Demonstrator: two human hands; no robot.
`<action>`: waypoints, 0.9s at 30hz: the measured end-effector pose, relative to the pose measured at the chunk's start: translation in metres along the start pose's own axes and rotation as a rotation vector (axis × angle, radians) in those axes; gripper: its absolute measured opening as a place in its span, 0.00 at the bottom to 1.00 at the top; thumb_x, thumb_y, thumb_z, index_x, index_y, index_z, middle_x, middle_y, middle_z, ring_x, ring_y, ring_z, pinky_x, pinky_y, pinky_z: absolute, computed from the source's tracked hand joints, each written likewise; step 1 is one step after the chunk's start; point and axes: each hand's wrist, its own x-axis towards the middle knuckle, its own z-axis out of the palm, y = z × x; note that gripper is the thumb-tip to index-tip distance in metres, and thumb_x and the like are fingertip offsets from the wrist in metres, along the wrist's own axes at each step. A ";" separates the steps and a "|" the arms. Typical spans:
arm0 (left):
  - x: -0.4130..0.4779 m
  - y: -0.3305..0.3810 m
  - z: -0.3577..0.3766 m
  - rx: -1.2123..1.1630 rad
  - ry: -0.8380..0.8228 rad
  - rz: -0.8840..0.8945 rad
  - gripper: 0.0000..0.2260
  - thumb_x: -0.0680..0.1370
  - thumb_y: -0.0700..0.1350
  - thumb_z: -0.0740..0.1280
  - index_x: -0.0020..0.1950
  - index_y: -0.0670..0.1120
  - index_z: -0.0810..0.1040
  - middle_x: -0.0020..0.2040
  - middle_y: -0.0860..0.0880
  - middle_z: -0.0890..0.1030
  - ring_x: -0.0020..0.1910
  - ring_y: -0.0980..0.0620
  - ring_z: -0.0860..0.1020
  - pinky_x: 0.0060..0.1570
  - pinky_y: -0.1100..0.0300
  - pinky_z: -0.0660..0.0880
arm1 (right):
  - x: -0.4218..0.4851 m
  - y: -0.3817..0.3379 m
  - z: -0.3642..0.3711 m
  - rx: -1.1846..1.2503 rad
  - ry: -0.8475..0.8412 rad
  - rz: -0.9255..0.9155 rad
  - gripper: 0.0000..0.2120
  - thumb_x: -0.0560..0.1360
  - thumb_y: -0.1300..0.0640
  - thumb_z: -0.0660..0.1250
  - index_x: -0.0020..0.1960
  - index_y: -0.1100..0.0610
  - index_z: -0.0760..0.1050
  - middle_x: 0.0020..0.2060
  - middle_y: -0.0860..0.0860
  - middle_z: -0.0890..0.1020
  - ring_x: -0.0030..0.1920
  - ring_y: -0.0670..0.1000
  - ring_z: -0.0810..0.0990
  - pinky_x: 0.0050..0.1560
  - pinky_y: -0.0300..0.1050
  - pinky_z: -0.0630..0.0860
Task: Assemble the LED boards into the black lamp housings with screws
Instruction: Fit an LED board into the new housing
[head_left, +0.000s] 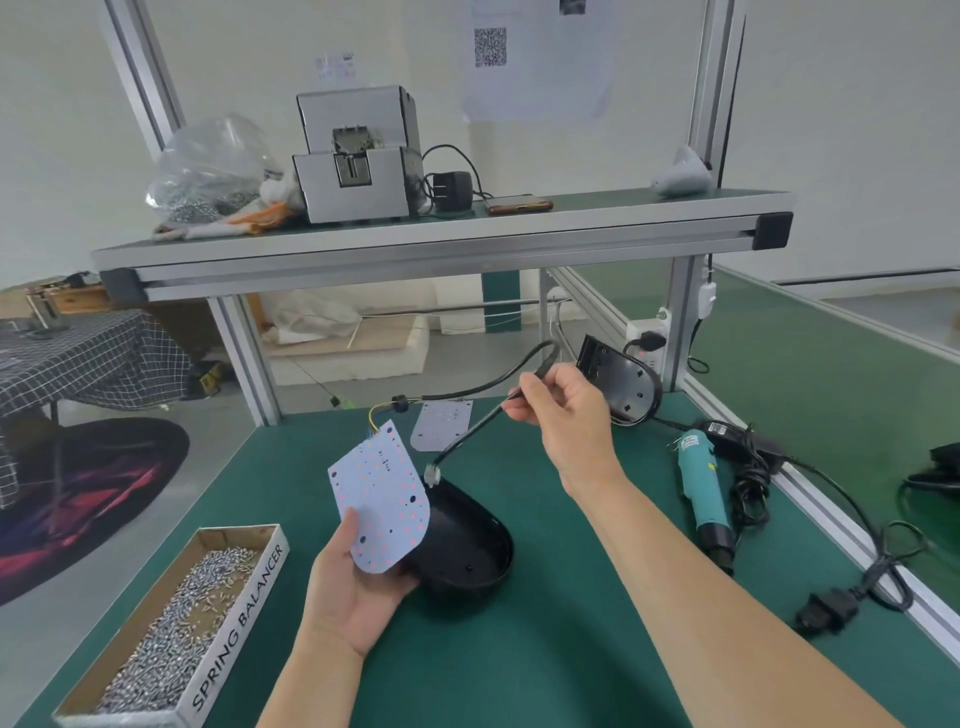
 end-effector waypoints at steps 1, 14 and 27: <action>0.000 -0.001 -0.001 0.000 0.019 0.005 0.21 0.79 0.54 0.64 0.69 0.47 0.77 0.65 0.42 0.81 0.58 0.40 0.83 0.53 0.39 0.79 | -0.001 0.003 0.004 -0.012 -0.014 0.007 0.09 0.81 0.59 0.68 0.45 0.65 0.76 0.37 0.54 0.86 0.41 0.54 0.87 0.50 0.50 0.84; 0.005 0.017 -0.013 0.143 0.122 0.080 0.16 0.82 0.52 0.62 0.63 0.44 0.80 0.61 0.45 0.84 0.54 0.47 0.85 0.41 0.53 0.84 | -0.007 -0.012 0.007 -0.231 -0.088 -0.102 0.12 0.80 0.58 0.68 0.40 0.60 0.73 0.33 0.52 0.85 0.36 0.47 0.86 0.44 0.44 0.83; -0.002 0.018 0.033 0.169 -0.092 0.053 0.18 0.80 0.55 0.61 0.61 0.50 0.85 0.65 0.45 0.82 0.61 0.48 0.82 0.48 0.55 0.83 | -0.014 -0.076 0.009 -0.558 -0.313 -0.780 0.13 0.79 0.63 0.69 0.38 0.62 0.69 0.31 0.55 0.74 0.34 0.56 0.73 0.36 0.49 0.72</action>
